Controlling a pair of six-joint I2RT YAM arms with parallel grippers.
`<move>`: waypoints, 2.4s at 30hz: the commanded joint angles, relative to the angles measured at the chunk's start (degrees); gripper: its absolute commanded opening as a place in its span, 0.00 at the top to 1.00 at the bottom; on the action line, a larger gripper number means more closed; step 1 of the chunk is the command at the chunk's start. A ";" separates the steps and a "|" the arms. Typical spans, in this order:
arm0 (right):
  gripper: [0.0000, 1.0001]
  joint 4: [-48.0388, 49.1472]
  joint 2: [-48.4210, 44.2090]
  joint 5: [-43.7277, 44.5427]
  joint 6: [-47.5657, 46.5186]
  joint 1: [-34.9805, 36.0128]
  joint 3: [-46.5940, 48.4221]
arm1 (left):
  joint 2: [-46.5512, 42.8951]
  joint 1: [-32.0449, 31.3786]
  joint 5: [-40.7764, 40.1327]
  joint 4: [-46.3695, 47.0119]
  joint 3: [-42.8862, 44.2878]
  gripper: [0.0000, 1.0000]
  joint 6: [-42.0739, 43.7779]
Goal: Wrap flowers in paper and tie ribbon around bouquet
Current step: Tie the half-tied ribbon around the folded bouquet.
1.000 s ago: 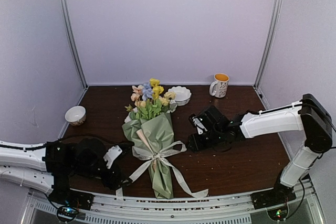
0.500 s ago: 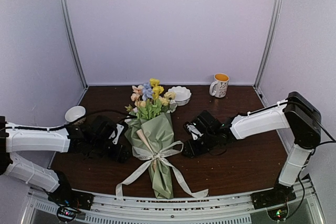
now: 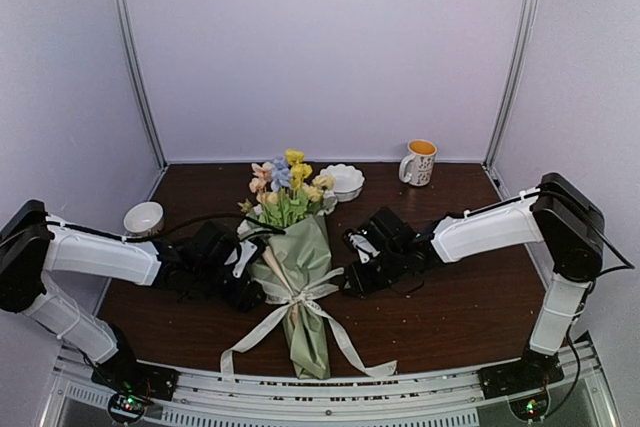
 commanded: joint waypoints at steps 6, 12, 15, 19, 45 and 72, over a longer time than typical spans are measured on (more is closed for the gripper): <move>0.74 -0.55 1.86 0.96 -0.23 0.30 5.02 | 2.94 0.31 0.56 7.99 0.83 0.63 4.38; 1.00 -2.75 0.98 2.78 -1.29 0.29 4.92 | 2.75 0.33 0.88 7.88 -0.84 1.00 2.94; 1.00 -3.49 -0.52 3.29 -1.68 0.18 2.95 | 0.99 0.38 -3.19 6.89 -1.18 1.00 2.66; 1.00 -4.76 -2.90 3.02 -2.08 0.25 -0.92 | -0.13 0.37 -5.07 6.56 -1.19 1.00 2.71; 1.00 -5.97 -12.24 -4.98 1.26 1.63 -18.36 | 3.78 3.69 -10.80 3.13 -1.38 1.00 0.15; 0.00 -6.96 -38.07 5.58 -0.89 -12.38 -12.44 | -23.62 3.23 -2.62 0.11 -5.53 0.13 0.37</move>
